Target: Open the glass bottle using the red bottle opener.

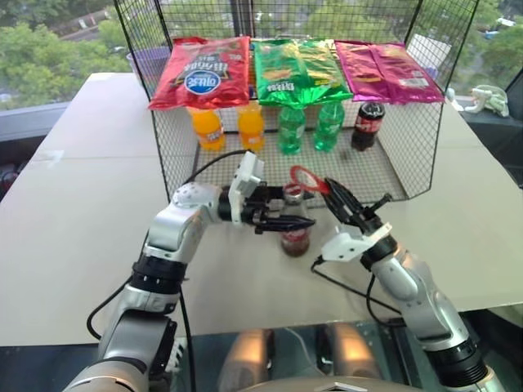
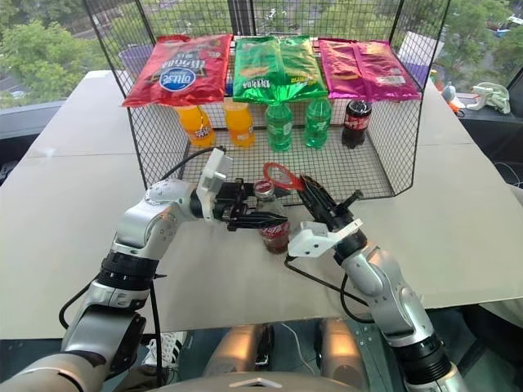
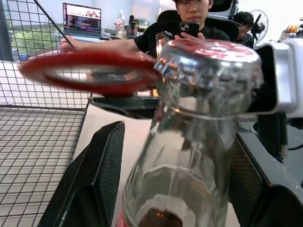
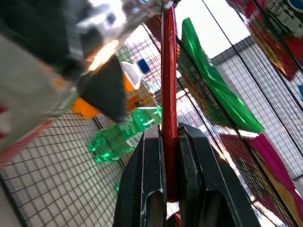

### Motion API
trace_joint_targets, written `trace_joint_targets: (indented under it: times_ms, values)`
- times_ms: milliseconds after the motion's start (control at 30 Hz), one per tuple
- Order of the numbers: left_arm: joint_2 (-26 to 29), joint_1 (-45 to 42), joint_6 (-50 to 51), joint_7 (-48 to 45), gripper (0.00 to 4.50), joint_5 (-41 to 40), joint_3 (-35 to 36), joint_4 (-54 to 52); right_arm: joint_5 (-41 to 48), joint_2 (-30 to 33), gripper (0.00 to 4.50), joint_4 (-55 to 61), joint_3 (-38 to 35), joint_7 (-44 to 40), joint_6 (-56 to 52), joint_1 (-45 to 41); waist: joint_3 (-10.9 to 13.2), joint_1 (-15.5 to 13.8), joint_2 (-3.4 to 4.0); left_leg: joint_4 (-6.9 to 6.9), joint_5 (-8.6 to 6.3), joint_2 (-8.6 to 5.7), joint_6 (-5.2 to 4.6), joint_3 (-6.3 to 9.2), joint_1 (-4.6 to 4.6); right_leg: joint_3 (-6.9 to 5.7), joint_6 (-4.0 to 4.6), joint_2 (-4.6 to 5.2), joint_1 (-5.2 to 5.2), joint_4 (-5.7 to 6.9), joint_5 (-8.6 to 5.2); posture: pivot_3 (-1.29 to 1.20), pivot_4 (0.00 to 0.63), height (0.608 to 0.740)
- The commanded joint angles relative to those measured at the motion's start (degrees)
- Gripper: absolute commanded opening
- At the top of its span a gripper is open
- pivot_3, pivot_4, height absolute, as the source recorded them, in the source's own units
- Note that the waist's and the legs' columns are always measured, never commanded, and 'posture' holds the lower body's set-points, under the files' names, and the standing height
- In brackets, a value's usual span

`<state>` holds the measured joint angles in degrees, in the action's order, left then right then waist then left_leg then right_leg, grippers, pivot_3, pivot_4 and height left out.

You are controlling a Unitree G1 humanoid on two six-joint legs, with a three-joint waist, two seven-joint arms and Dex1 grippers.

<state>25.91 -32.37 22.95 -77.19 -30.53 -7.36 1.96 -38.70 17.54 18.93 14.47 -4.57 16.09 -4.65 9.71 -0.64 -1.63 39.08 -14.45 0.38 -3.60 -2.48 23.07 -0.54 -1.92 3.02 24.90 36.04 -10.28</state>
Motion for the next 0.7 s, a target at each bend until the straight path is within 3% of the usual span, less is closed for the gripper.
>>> trace_joint_targets:
  times_ms: [33,300,700]
  values:
    - [0.1,-0.9,-0.3,-0.1,2.99,-0.1,-0.1,-1.3,2.9,-0.3,0.0,4.2,-3.4,1.2,0.1,0.5,0.0,0.0,0.0,0.0,0.0,0.0,0.0,0.0,0.01,0.0,0.0,0.0,0.0,-0.02,0.0,0.0,0.15,0.74]
    - [0.2,-0.1,-0.5,-0.3,2.99,-0.3,0.0,-1.8,6.6,1.4,0.0,8.9,-4.3,-0.7,3.9,4.9,0.0,0.0,0.02,-0.11,-0.01,0.0,-0.02,0.01,0.02,-0.02,0.0,0.0,0.02,-0.1,0.0,0.0,0.15,0.74]
    - [-0.3,-0.3,-2.5,-1.0,2.99,0.6,-0.2,0.0,5.7,2.8,0.0,8.1,-3.2,-2.6,6.3,4.4,0.0,0.0,0.01,-0.12,-0.02,0.0,-0.03,-0.01,0.02,-0.01,0.0,0.01,0.02,-0.14,0.0,0.0,0.15,0.74]
